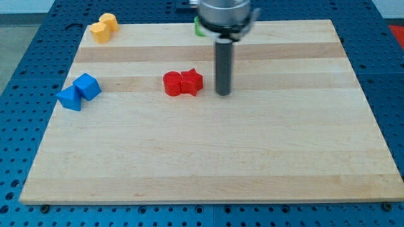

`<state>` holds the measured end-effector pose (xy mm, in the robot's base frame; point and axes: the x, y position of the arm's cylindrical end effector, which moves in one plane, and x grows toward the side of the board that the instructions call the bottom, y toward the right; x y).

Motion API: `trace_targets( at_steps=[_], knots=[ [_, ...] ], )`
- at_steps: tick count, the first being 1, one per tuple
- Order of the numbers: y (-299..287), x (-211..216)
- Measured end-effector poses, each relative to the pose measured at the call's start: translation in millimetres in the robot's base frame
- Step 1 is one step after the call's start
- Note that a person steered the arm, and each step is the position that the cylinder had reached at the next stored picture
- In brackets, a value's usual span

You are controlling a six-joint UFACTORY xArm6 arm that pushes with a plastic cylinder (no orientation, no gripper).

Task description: Move your arm closer to the red circle

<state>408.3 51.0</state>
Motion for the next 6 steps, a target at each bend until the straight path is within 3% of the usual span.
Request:
trace_targets(
  at_steps=[1, 3, 4, 5, 6],
  knots=[
    [19, -33],
    [-43, -70],
    [-102, -70],
    [-158, -44],
    [-175, -28]
  ],
)
